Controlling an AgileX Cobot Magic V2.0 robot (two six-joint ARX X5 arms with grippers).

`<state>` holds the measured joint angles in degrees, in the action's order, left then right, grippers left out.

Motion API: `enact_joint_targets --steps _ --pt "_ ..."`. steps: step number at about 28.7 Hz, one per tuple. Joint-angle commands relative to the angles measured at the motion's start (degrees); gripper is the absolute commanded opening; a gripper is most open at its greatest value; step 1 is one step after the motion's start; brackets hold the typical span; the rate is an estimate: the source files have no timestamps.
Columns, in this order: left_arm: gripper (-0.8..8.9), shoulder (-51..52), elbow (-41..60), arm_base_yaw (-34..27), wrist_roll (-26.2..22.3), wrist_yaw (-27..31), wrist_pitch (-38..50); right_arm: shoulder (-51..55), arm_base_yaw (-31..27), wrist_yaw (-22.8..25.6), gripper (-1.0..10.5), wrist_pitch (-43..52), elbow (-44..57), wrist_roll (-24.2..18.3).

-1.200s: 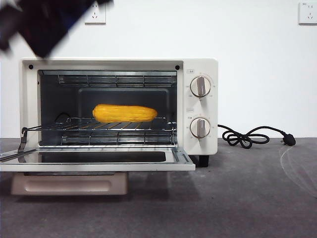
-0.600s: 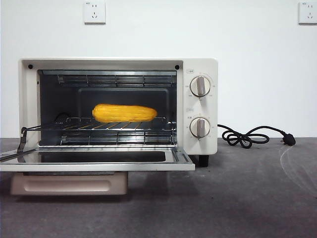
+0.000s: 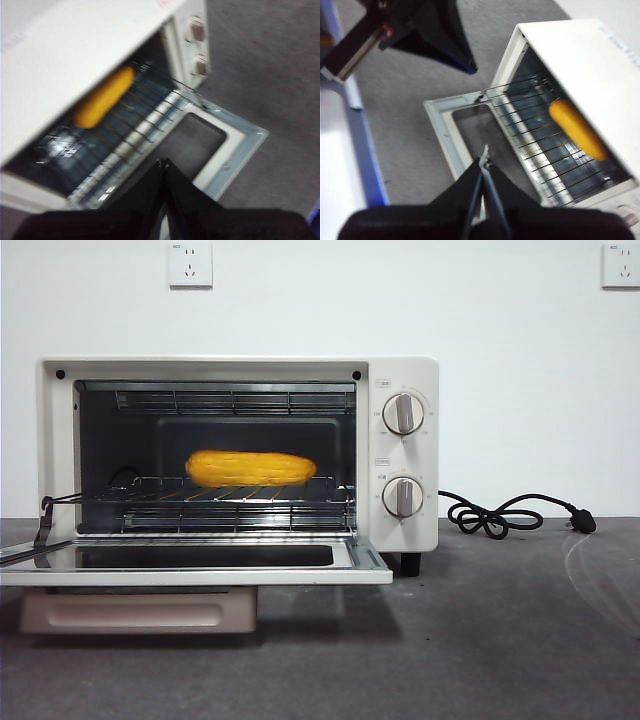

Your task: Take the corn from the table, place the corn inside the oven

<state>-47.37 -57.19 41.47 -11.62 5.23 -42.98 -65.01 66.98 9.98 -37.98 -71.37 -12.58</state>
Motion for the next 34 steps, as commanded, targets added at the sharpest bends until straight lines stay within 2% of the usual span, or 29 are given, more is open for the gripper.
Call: enact_joint_targets --steps 1,5,9,14,17,22,30,34 --pt "-0.08 -0.8 0.4 -4.6 -0.9 -9.0 -0.1 0.7 -5.7 -8.5 -0.1 -0.7 -0.2 2.4" --pt "-0.08 -1.0 0.4 -13.9 -0.9 -21.3 -0.9 0.7 -14.1 -16.2 -0.1 -1.8 -0.2 3.3" --pt "-0.08 -1.0 0.5 -26.9 -0.6 -34.2 -3.9 -0.1 -22.0 -22.3 -0.1 -2.6 -0.2 3.4" --pt "-0.08 -1.1 0.5 -42.2 -0.5 -46.5 -7.9 -0.9 -28.3 -25.5 -0.1 -3.3 -0.2 3.4" --pt "-0.09 -1.4 0.6 -50.2 1.2 -52.7 -8.5 -1.3 -31.3 -26.8 -0.1 -4.1 -0.1 3.4" --pt "-0.08 -2.5 1.4 -55.4 1.5 -53.6 -9.3 -2.4 -34.7 -29.9 -0.1 -7.1 -0.1 3.3" --pt "-0.09 -8.3 8.2 -57.3 0.5 -48.8 -9.4 -4.3 -37.1 -30.2 -0.1 -9.9 -0.1 1.4" --pt "-0.09 -12.4 9.9 -59.8 0.5 -48.7 -8.2 -4.5 -37.1 -30.1 -0.1 -10.0 -0.1 0.4"
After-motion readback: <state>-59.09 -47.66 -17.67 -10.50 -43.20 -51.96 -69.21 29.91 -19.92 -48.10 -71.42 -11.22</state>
